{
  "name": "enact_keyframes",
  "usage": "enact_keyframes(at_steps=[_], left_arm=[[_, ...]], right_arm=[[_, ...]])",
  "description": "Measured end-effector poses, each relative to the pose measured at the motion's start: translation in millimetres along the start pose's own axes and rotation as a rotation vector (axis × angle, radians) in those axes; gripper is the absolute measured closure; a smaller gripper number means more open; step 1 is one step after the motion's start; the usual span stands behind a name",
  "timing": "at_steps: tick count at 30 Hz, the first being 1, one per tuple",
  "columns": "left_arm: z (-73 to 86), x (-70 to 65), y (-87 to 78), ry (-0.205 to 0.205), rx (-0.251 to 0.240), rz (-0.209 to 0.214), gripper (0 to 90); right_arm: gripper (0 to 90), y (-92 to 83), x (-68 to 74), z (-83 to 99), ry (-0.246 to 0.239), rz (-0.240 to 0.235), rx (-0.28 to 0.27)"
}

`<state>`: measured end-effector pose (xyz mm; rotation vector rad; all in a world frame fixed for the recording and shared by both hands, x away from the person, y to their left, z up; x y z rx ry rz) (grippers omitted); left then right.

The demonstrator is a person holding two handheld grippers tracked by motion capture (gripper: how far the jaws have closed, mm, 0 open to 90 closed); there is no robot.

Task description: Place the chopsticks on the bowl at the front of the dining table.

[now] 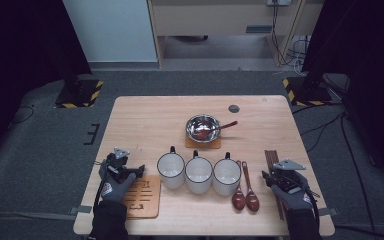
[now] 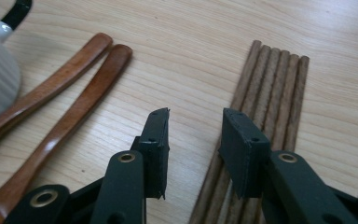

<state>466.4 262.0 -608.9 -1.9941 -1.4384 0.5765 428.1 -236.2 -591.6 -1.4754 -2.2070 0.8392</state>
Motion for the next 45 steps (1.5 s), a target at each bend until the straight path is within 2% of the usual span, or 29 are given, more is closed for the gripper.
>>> enact_keyframes(at_steps=[5, 11, 21, 31, 45], left_arm=[[0.0, 0.0, 0.0, 0.0, 0.0, 0.0, 0.0], [0.0, 0.0, 0.0, 0.0, 0.0, 0.0, 0.0], [0.0, 0.0, 0.0, 0.0, 0.0, 0.0, 0.0], [0.0, 0.0, 0.0, 0.0, 0.0, 0.0, 0.0], [0.0, 0.0, 0.0, 0.0, 0.0, 0.0, 0.0]], right_arm=[[61.3, 1.7, -2.3, 2.3, 0.003, 0.001, 0.005], [62.3, 3.2, 3.8, 2.9, -0.007, -0.012, 0.018], [74.8, 1.2, 6.4, 2.8, -0.02, -0.01, 0.03], [81.6, 2.4, 8.0, 3.9, -0.027, -0.002, 0.042], [81.8, 3.0, 17.0, 3.4, -0.056, -0.028, 0.049]])
Point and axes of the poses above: each handheld gripper's, and its own axes: y roughly forward along the jaws, z roughly out of its underside, x roughly to its left, the point moved 10 cm from there along y, roughly forward along the jaws, and after that the axes turned 2 degrees about -x, right-handed, at the moved point
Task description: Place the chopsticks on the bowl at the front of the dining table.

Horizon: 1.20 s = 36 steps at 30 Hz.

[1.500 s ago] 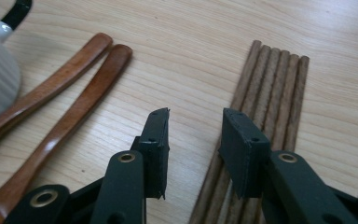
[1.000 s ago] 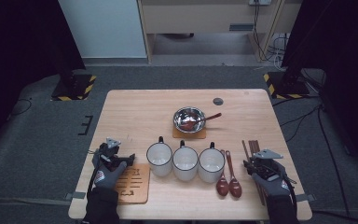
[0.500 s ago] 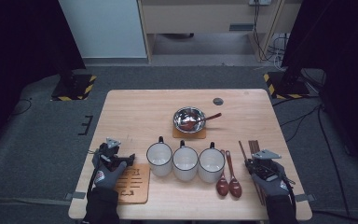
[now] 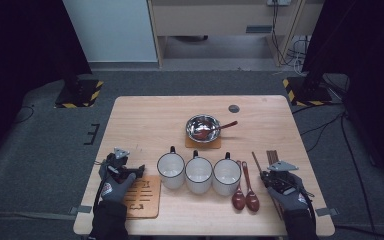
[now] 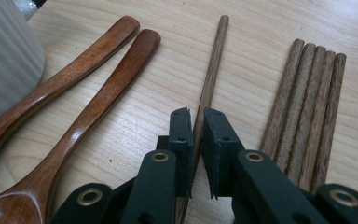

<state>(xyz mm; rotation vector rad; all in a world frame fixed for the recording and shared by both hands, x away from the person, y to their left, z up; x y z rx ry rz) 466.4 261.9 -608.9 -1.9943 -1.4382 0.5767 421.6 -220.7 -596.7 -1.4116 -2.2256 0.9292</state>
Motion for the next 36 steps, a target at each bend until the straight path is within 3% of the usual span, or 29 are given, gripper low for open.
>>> enact_keyframes(at_steps=[6, 14, 26, 36], left_arm=[[0.0, 0.0, 0.0, 0.0, 0.0, 0.0, 0.0], [0.0, 0.0, 0.0, 0.0, 0.0, 0.0, 0.0], [0.0, 0.0, 0.0, 0.0, 0.0, 0.0, 0.0], [0.0, 0.0, 0.0, 0.0, 0.0, 0.0, 0.0]], right_arm=[[80.4, -4.7, -2.5, -3.1, 0.005, 0.005, -0.021], [80.6, -8.7, -4.7, 0.4, 0.017, 0.011, -0.008], [83.1, -3.1, 3.7, 2.2, 0.006, -0.01, 0.012], [80.8, -5.2, 7.0, -0.6, 0.013, -0.031, -0.005]])
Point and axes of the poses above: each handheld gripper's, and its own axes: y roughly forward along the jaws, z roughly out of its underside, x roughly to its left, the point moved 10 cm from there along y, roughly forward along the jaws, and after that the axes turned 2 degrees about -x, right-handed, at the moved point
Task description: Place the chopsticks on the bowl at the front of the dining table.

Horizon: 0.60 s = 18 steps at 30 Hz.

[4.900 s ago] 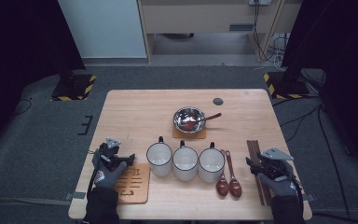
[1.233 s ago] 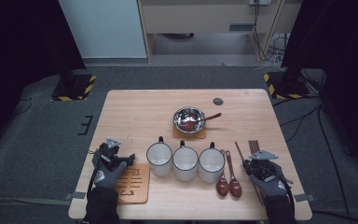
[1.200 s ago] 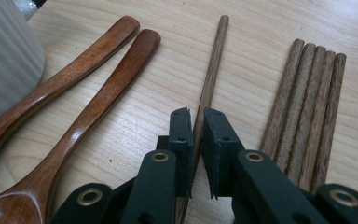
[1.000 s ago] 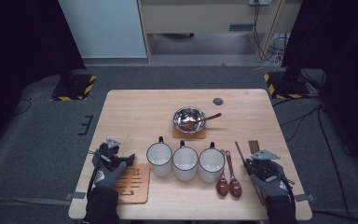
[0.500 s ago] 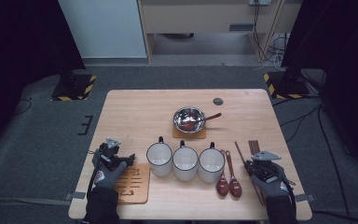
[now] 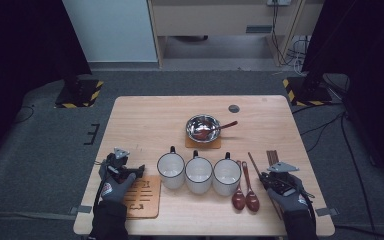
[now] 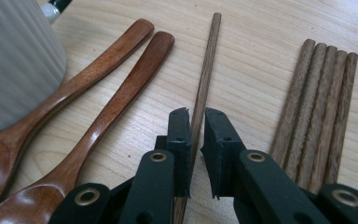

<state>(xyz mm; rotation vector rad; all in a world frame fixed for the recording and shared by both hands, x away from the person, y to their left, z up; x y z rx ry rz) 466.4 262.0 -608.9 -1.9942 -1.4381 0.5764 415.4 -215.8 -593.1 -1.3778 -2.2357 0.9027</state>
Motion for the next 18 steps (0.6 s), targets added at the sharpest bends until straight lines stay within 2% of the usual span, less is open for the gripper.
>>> enact_keyframes(at_steps=[4, 9, 18], left_arm=[[0.0, 0.0, 0.0, 0.0, 0.0, 0.0, 0.0], [0.0, 0.0, 0.0, 0.0, 0.0, 0.0, 0.0], [0.0, 0.0, 0.0, 0.0, 0.0, 0.0, 0.0]], right_arm=[[80.8, -1.2, -0.6, 1.9, 0.017, -0.005, 0.004], [80.9, 1.2, 0.8, 4.9, 0.011, -0.001, 0.018], [83.7, 1.3, 1.9, 5.1, 0.049, 0.003, 0.011]])
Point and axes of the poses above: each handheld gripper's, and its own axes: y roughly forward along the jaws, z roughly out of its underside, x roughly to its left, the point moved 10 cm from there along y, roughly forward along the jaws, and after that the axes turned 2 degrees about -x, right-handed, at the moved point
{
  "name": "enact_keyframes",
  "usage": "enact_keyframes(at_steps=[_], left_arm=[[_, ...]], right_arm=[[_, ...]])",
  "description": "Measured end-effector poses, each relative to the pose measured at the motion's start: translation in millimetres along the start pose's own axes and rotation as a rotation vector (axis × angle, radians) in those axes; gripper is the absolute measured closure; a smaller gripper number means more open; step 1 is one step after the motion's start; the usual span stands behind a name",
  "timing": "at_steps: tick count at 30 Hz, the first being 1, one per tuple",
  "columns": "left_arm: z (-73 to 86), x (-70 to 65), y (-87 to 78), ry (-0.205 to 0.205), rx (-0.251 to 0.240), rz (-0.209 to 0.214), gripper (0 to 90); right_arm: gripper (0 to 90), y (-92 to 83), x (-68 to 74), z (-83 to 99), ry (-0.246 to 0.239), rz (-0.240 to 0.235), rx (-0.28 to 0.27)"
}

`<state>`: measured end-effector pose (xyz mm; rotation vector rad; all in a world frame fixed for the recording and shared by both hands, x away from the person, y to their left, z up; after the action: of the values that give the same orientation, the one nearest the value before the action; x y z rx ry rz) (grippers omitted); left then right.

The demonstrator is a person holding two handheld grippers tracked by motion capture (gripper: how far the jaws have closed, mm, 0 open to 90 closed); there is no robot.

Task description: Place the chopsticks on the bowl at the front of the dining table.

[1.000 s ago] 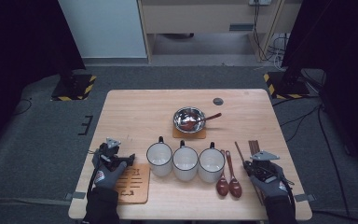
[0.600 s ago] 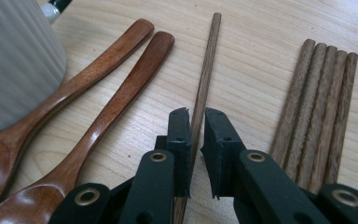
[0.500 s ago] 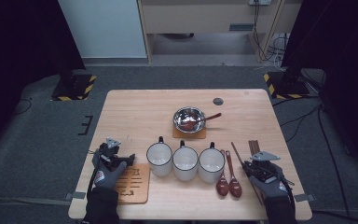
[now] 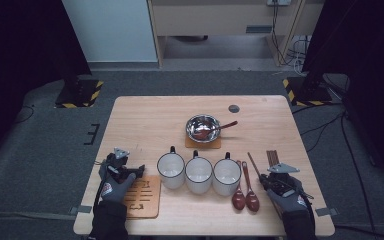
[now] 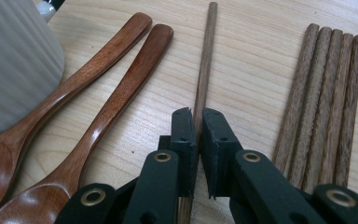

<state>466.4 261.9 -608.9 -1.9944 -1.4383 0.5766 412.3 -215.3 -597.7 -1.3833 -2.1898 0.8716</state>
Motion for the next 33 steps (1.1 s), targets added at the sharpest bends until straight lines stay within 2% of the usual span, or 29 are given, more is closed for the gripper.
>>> enact_keyframes(at_steps=[4, 16, 28, 33], left_arm=[[0.0, 0.0, 0.0, 0.0, 0.0, 0.0, 0.0], [0.0, 0.0, 0.0, 0.0, 0.0, 0.0, 0.0], [0.0, 0.0, 0.0, 0.0, 0.0, 0.0, 0.0], [0.0, 0.0, 0.0, 0.0, 0.0, 0.0, 0.0]], right_arm=[[84.5, 0.1, 0.0, -0.5, 0.031, -0.009, -0.002], [84.8, -5.5, -1.1, -7.4, 0.062, -0.024, -0.019], [84.8, -21.3, -12.4, -26.6, 0.095, -0.019, -0.09], [84.8, -24.8, -12.9, -38.3, 0.107, -0.027, -0.118]])
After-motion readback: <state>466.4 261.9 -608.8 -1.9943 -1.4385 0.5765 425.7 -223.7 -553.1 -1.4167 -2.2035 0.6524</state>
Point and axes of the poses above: each handheld gripper's, and its own axes: y roughly forward along the jaws, z roughly out of its underside, x roughly to its left, the point moved 10 cm from there along y, roughly forward along the jaws, and after that the axes turned 2 degrees about -x, right-handed, at the moved point
